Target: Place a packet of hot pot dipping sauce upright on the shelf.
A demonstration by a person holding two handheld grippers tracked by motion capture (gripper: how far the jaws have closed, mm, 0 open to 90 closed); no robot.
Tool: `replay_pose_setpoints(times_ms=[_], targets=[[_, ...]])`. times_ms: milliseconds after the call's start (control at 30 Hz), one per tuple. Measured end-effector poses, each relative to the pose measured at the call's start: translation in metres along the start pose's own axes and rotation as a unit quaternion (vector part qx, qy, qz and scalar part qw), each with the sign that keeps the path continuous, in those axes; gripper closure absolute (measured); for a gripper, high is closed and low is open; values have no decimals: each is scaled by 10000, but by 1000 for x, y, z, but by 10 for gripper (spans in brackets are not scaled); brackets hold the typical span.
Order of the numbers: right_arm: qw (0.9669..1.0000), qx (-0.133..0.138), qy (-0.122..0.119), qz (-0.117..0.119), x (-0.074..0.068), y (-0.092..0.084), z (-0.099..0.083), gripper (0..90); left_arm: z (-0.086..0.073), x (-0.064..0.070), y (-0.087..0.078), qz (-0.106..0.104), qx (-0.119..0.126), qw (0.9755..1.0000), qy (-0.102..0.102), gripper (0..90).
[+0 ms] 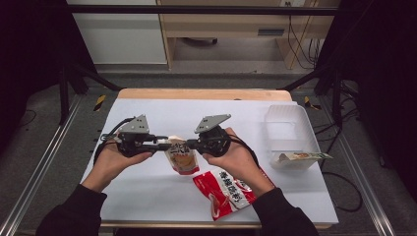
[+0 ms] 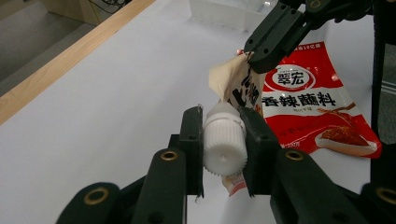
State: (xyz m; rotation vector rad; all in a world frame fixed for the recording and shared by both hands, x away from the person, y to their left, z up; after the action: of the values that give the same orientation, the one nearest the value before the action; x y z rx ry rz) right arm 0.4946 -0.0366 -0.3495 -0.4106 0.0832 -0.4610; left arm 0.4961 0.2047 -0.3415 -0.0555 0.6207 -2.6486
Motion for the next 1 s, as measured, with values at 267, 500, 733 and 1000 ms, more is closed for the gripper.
replay_pose_setpoints(times_ms=[267, 500, 733, 1000], targets=[[10000, 0, 16, -60, -1, -8, -3, 893, 12, 5, 5, -107, -177, 9995, 233, 730], [9999, 21, 58, -128, 2, -18, -9, 888, 22, 10, 15, -198, -304, 9985, 416, 731], [9997, 21, 24, -253, 6, -34, -10, 851, 38, 17, 24, -241, -361, 9969, 655, 732], [9976, -310, -401, -472, 9, -48, -1, 583, 44, 20, 26, -236, -465, 9952, 829, 732]])
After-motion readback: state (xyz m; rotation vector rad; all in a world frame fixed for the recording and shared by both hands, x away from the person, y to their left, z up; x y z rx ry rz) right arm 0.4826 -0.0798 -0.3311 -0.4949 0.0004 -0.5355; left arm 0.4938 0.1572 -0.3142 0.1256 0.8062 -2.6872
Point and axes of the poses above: each handheld gripper's, and its own axes: y roughly forward along the jaws, z roughly out of its top, x roughly to its right, the point moved 1 cm from there along y, roughly forward along the jaws, and after that the axes turned 11 degrees about x, right-handed, at the moved point
